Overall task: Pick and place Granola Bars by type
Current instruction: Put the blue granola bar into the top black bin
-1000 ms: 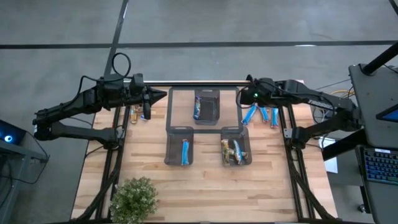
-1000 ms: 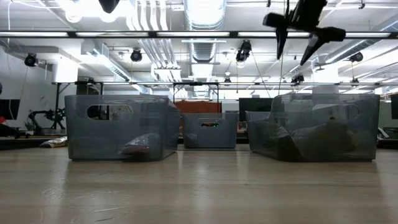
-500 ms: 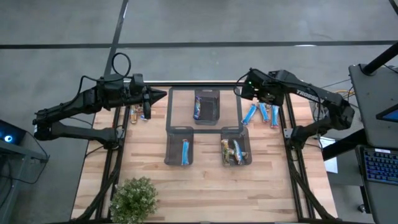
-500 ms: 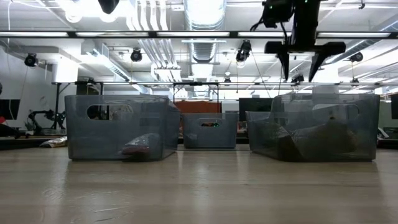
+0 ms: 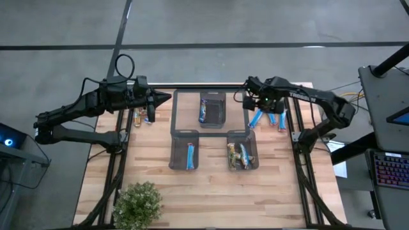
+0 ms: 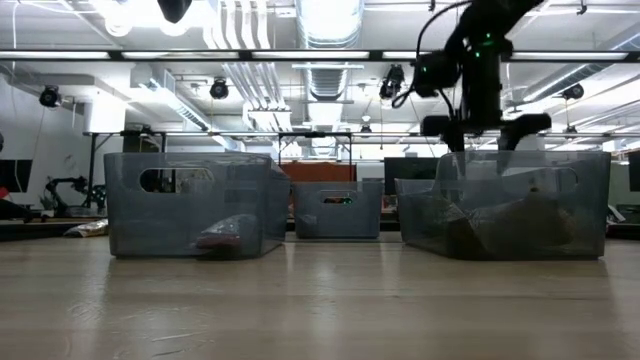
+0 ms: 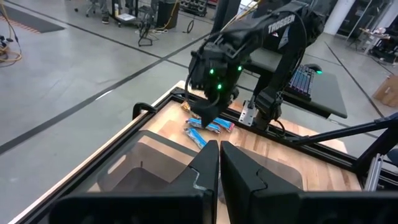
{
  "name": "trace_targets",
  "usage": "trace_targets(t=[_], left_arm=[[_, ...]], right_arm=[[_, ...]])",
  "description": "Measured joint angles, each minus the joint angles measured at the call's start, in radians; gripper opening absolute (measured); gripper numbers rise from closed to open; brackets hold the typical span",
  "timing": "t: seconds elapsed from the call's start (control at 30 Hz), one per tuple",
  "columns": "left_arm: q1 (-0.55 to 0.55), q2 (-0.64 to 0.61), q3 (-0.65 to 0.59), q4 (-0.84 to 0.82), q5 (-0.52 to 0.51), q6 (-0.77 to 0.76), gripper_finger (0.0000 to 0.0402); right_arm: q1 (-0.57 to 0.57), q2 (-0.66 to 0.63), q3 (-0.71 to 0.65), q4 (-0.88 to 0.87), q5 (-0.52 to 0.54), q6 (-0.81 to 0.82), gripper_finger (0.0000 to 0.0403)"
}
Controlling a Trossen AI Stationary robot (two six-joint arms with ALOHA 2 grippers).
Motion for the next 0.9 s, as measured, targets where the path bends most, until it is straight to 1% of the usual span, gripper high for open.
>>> trace_targets(t=[0.07,0.2,0.37,0.47,0.57,0.67,0.9], left_arm=[[0.000,0.000,0.000,-0.002,0.000,-0.002,0.0000],[0.000,0.000,0.000,-0.005,0.000,-0.005,0.0000],[0.000,0.000,0.000,-0.004,0.000,-0.005,0.0000],[0.000,0.000,0.000,-0.004,0.000,-0.008,0.0000],[0.000,0.000,0.000,-0.004,0.000,-0.018,0.0000],[0.000,0.000,0.000,-0.003,0.000,-0.030,0.0000],[0.000,0.000,0.000,0.001,0.000,-0.031,0.0000]], right_arm=[[-0.003,-0.001,-0.053,0.055,-0.024,0.009,0.0259],[-0.004,-0.010,-0.148,0.130,-0.034,0.059,0.0258],[-0.004,-0.013,-0.226,0.173,-0.031,0.142,0.0255],[-0.004,-0.013,-0.264,0.239,-0.025,0.196,0.0251],[-0.004,-0.013,-0.291,0.338,-0.023,0.220,0.0249],[-0.006,-0.013,-0.309,0.399,-0.021,0.243,0.0249],[-0.030,-0.013,-0.328,0.415,0.015,0.285,0.0251]])
